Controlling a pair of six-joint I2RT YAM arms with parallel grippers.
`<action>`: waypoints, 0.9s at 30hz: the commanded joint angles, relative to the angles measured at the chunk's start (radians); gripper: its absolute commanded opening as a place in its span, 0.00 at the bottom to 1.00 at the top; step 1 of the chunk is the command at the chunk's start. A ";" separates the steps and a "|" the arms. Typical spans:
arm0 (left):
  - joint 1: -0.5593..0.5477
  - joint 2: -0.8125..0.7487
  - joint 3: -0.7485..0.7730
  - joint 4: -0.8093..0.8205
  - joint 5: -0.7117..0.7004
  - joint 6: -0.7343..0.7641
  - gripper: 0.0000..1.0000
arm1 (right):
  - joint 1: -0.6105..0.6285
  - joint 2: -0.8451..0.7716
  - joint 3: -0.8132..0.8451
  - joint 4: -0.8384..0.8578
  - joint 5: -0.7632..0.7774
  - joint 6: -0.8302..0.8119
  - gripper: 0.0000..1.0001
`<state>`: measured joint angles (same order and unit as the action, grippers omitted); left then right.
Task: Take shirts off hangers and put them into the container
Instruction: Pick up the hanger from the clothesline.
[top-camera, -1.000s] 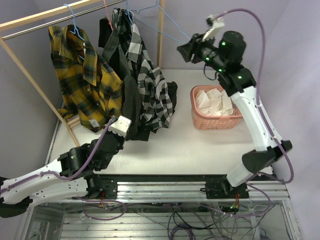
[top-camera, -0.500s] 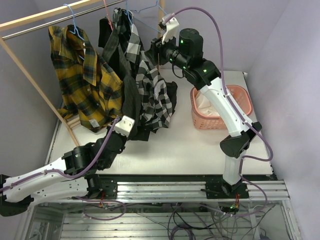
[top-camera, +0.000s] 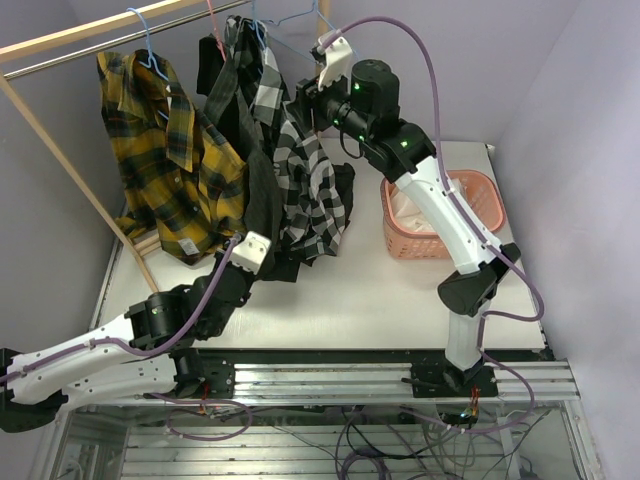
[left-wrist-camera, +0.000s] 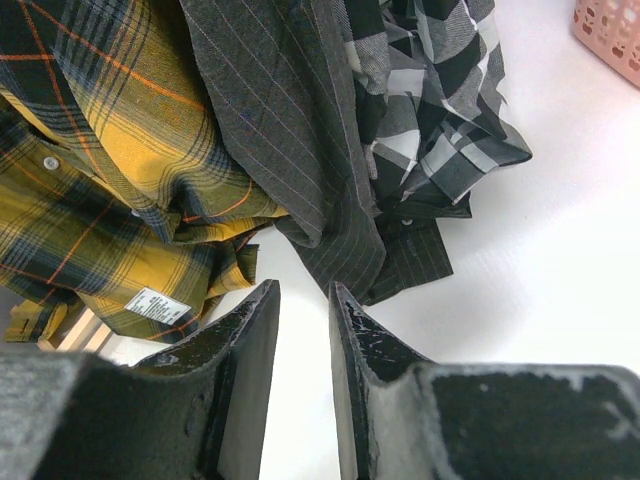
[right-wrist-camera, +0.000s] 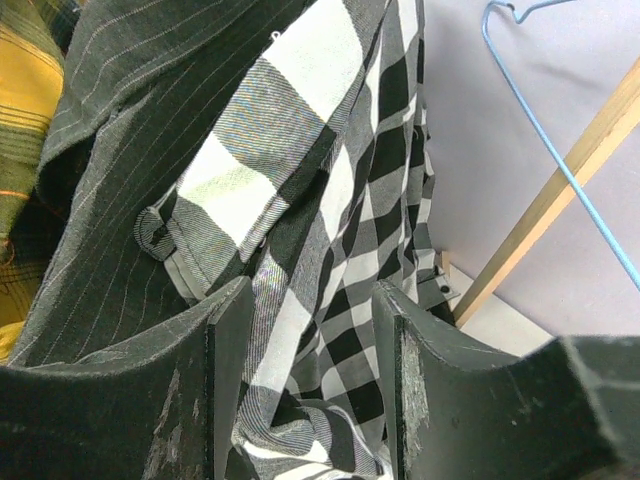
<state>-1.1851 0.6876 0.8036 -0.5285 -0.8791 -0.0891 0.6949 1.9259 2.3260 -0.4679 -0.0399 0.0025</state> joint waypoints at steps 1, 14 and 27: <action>0.008 -0.002 0.010 0.012 -0.016 0.002 0.38 | 0.006 0.034 0.007 0.020 0.002 0.001 0.50; 0.007 -0.005 0.009 0.011 -0.017 0.002 0.37 | 0.006 0.040 -0.025 0.080 0.049 0.006 0.16; 0.007 -0.009 0.023 -0.011 -0.022 -0.022 0.37 | -0.019 0.005 -0.072 0.259 0.107 0.001 0.00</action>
<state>-1.1851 0.6853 0.8036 -0.5289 -0.8795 -0.0902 0.6930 1.9755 2.2784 -0.3523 0.0250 -0.0006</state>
